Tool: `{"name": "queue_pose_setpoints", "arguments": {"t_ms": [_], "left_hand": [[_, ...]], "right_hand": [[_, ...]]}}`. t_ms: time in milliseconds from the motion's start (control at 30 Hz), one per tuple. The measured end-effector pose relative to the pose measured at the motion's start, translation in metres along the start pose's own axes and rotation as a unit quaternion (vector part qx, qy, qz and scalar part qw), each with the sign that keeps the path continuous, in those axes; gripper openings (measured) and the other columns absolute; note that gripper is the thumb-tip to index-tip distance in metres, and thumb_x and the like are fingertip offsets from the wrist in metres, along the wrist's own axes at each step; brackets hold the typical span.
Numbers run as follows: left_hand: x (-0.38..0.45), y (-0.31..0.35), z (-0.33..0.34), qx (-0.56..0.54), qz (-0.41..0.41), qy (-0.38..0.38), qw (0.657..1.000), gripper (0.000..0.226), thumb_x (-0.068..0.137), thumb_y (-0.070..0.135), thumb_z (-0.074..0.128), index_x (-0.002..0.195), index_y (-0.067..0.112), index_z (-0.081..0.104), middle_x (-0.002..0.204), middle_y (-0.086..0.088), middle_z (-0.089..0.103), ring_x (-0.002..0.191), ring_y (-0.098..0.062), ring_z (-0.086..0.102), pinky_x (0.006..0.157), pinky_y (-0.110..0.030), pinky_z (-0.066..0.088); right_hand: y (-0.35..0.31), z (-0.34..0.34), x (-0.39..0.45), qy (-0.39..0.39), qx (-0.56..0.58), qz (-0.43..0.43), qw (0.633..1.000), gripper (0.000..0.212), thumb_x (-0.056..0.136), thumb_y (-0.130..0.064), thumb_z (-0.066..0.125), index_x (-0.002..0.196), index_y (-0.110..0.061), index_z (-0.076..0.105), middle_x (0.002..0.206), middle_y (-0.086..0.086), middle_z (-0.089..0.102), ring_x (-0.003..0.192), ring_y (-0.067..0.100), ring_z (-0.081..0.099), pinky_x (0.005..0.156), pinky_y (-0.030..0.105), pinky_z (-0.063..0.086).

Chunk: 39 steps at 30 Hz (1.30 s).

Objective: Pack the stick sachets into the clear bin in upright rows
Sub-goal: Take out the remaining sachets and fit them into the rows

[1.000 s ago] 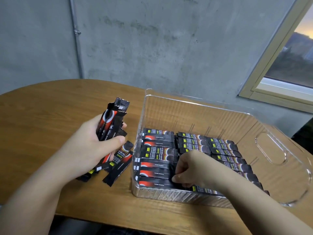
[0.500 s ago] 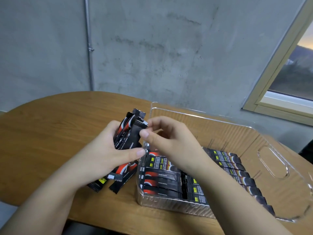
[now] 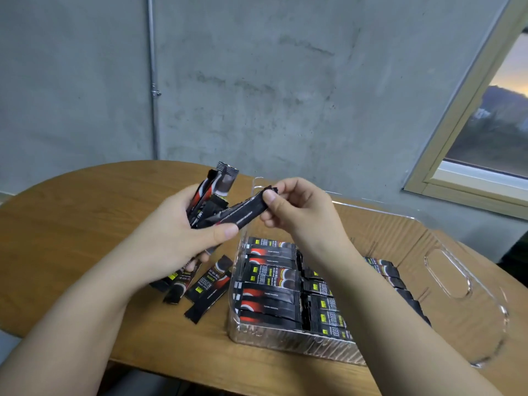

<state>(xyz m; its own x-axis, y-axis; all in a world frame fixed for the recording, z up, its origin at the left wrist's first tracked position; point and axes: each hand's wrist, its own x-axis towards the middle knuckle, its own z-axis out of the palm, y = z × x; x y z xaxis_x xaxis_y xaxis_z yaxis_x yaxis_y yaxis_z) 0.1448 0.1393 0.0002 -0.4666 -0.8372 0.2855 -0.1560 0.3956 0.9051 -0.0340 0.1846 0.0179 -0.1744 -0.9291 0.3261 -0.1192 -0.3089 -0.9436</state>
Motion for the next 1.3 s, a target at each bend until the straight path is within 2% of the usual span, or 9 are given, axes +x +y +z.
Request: {"name": "queue_pose_setpoints", "arguments": {"t_ms": [133,200,367,500,667,867,1000,1167,1300], "left_hand": [[0.011,0.006,0.000,0.045,0.061,0.018,0.997,0.023,0.079,0.009,0.074,0.088,0.023,0.057,0.056,0.017,0.060,0.043,0.001,0.051,0.042,-0.010,0.038],[0.018,0.012,0.003,0.075,0.088,0.009,0.993,0.029,0.078,0.007,0.075,0.085,0.030,0.057,0.063,0.026,0.061,0.051,0.008,0.053,0.050,-0.006,0.038],[0.030,0.012,0.016,0.037,0.079,-0.017,0.996,0.015,0.079,0.033,0.068,0.090,0.033,0.058,0.062,0.024,0.060,0.050,0.005,0.053,0.053,-0.015,0.043],[0.030,0.005,0.022,0.023,0.061,-0.028,0.998,0.033,0.074,0.052,0.057,0.097,0.029,0.058,0.057,0.016,0.058,0.049,-0.002,0.054,0.046,-0.011,0.039],[0.035,-0.003,0.024,-0.034,0.019,0.008,0.999,0.017,0.086,0.010,0.066,0.094,0.025,0.062,0.062,0.013,0.061,0.045,-0.003,0.049,0.041,-0.010,0.036],[0.040,-0.009,0.023,-0.008,0.006,0.058,0.998,0.016,0.083,0.017,0.070,0.089,0.029,0.061,0.054,0.018,0.059,0.042,0.001,0.050,0.040,-0.012,0.037],[0.046,-0.010,0.021,0.024,0.010,0.094,0.995,0.016,0.082,0.021,0.072,0.087,0.031,0.060,0.065,0.011,0.060,0.044,0.008,0.051,0.051,-0.022,0.037],[0.051,-0.028,0.023,-0.025,0.011,0.143,0.989,0.019,0.085,0.014,0.067,0.092,0.030,0.060,0.071,0.010,0.065,0.045,0.002,0.051,0.048,-0.020,0.040],[0.056,-0.059,0.026,-0.086,-0.037,0.225,0.970,0.018,0.088,0.013,0.064,0.092,0.030,0.060,0.074,0.009,0.063,0.051,-0.009,0.054,0.055,-0.028,0.044]], "right_hand": [[-0.006,-0.004,0.002,-0.011,-0.001,0.039,0.999,0.014,0.092,-0.022,0.058,0.087,-0.010,0.058,0.072,0.005,0.059,0.061,0.019,0.058,0.064,0.024,0.055],[-0.009,-0.005,0.005,-0.028,-0.020,0.081,0.996,0.023,0.092,-0.033,0.056,0.089,-0.011,0.059,0.068,0.004,0.054,0.058,0.021,0.057,0.059,0.025,0.055],[-0.007,-0.010,0.011,-0.009,0.037,0.104,0.994,0.011,0.095,-0.014,0.053,0.086,-0.007,0.053,0.057,0.003,0.055,0.049,0.012,0.056,0.050,0.019,0.049],[0.000,-0.017,0.010,-0.014,0.100,0.085,0.991,0.012,0.095,0.001,0.048,0.090,-0.008,0.053,0.065,0.001,0.059,0.055,0.013,0.059,0.058,0.018,0.051],[0.010,-0.025,0.009,-0.013,0.058,0.064,0.996,0.022,0.092,0.006,0.051,0.103,-0.012,0.054,0.079,-0.002,0.059,0.062,0.010,0.061,0.064,0.018,0.053],[0.018,-0.030,0.014,-0.027,0.035,0.075,0.996,0.011,0.094,-0.013,0.053,0.090,-0.013,0.063,0.077,-0.003,0.068,0.065,0.010,0.061,0.060,0.020,0.052],[0.024,-0.028,0.024,0.026,0.035,0.078,0.996,0.023,0.094,-0.015,0.054,0.074,-0.017,0.064,0.070,-0.006,0.063,0.067,0.007,0.060,0.061,0.020,0.052],[0.034,-0.041,0.036,0.165,0.176,0.098,0.965,0.017,0.098,-0.007,0.046,0.083,-0.007,0.054,0.065,0.001,0.068,0.062,0.014,0.067,0.065,0.026,0.056],[0.045,-0.060,0.033,0.181,0.125,0.154,0.963,0.015,0.098,-0.004,0.042,0.084,-0.004,0.047,0.048,0.001,0.059,0.049,0.012,0.062,0.069,0.032,0.058]]}}
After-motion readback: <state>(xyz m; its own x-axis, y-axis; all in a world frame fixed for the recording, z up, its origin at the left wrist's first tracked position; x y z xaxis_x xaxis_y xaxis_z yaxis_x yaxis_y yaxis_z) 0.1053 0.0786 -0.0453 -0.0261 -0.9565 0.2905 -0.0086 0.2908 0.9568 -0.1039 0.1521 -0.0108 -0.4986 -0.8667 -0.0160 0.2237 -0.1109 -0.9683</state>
